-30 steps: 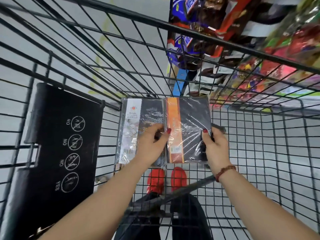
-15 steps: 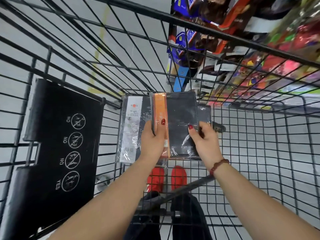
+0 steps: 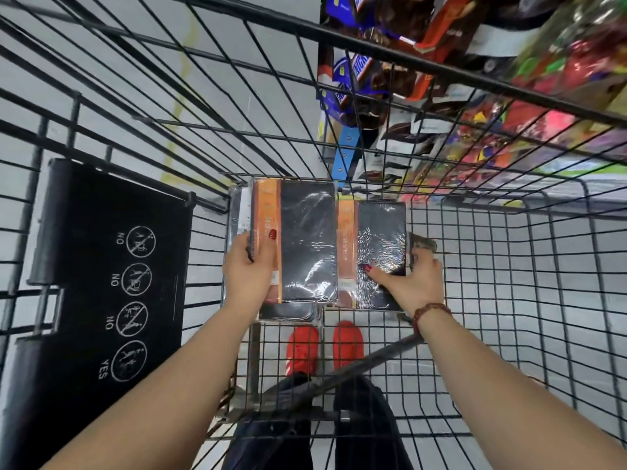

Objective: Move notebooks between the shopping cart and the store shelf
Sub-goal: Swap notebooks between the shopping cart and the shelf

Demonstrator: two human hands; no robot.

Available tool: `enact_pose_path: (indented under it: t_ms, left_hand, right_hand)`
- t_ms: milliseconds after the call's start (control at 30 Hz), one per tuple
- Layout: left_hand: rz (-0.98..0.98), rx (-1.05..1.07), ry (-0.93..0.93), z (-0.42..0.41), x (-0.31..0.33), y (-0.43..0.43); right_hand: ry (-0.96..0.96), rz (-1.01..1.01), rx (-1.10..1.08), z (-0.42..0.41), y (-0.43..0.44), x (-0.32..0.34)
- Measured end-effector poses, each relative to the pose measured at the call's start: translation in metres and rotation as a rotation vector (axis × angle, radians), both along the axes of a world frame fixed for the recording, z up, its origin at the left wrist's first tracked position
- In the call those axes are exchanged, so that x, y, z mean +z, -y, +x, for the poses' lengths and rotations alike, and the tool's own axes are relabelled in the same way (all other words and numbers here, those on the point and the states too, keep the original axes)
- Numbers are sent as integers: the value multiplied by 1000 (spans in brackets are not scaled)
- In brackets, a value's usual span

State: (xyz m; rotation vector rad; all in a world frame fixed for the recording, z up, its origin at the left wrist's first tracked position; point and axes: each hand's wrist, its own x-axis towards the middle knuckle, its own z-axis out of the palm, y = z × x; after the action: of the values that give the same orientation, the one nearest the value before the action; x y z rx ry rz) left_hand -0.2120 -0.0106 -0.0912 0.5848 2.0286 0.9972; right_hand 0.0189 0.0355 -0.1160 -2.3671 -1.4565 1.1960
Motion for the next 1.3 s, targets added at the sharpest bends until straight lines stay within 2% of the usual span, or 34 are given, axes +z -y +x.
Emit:
enact_pose_path:
  t_ms: [167, 533, 733, 967, 1200, 1300]
  left_hand:
    - [-38, -22, -16, -11, -8, 18]
    - [-75, -72, -2, -8, 16, 31]
    - [-40, -118, -30, -7, 66, 38]
    - [41, -234, -72, 25, 148, 33]
    - [297, -402, -7, 116, 243, 17]
    - [384, -498, -58, 166, 273, 10]
  right_hand:
    - [80, -97, 54, -6, 12, -11]
    - [-82, 112, -84, 9, 18, 30]
    - [-130, 189, -166, 29, 33, 89]
    - [-331, 379, -355, 69, 51, 205]
    - [-485, 608, -571, 153, 67, 295]
    - [-535, 705, -617, 204, 83, 328]
